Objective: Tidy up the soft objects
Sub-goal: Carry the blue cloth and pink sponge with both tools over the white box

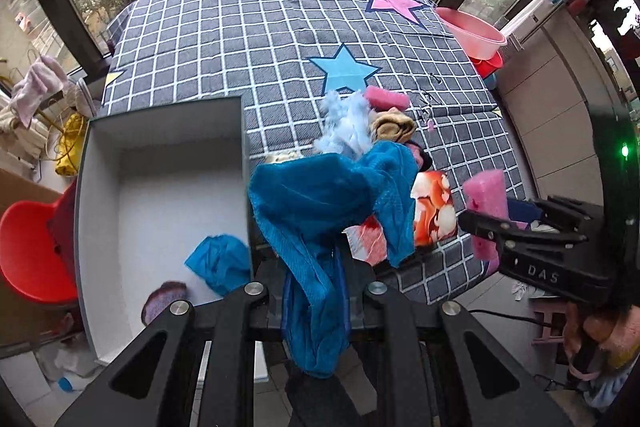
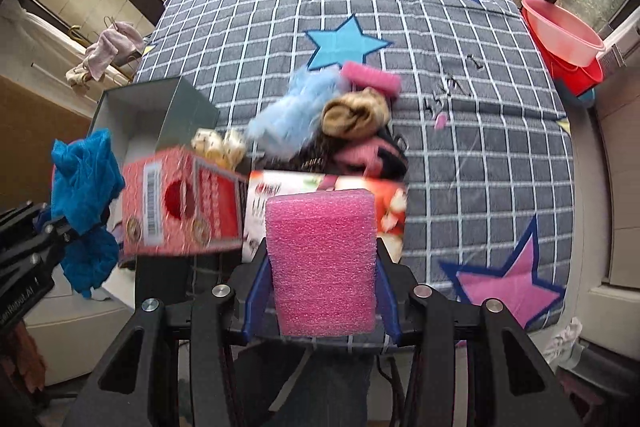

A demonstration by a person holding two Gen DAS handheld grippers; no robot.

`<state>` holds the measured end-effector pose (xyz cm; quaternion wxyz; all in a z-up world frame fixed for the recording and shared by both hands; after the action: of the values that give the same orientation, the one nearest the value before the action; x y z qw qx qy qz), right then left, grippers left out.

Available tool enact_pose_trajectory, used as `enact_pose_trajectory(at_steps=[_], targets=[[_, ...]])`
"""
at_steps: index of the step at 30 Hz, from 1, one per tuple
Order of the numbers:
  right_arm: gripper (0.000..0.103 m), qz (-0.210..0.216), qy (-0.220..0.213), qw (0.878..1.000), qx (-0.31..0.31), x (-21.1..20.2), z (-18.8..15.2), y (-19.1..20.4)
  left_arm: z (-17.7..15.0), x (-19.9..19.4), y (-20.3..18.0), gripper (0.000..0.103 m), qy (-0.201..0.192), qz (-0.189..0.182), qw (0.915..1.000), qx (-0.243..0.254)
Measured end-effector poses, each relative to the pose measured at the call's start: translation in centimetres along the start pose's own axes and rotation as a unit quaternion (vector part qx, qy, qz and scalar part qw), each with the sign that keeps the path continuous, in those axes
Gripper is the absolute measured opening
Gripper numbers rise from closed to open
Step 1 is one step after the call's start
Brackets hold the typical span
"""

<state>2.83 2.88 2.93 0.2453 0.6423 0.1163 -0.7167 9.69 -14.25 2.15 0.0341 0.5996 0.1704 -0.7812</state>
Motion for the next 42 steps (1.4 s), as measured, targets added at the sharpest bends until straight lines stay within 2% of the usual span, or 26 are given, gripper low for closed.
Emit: enact_pose_trajectory(at_steps=[7,14,30,42], targets=[[0.048,0.010,0.013,1.000,-0.023,0.1,-2.0,3.8,-1.5,-0.8,2.6,0.019,-0.008,0.004,0.9998,-0.017],[0.048,0.025,0.011,0.997,-0.071,-0.3,-1.9,8.6,-2.7,-1.6,5.9,0.019,-0.019,0.007,0.9984,-0.054],[0.048,0.055,0.013,0.980,-0.192,0.2,1.7,18.7,-4.3,-2.9,14.4,0.019,-0.043,0.037,0.9864,-0.154],[0.048,0.075,0.008,0.973,-0.218,1.0,6.3,22.1,-1.6,-3.1,17.4,0.019,-0.069,0.058,0.9795,-0.180]])
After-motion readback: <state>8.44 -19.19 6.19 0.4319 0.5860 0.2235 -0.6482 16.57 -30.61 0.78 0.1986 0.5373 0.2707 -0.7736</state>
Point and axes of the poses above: each gripper's, at about its wrist camera, not at the fingertips, and x roughly the way its jaws point, y to its left, z to its top, the point moved 1 cm from there along x, roughly the way its jaws point, and after that the axes turned 11 degrees about -x, right-handed, at the moved point
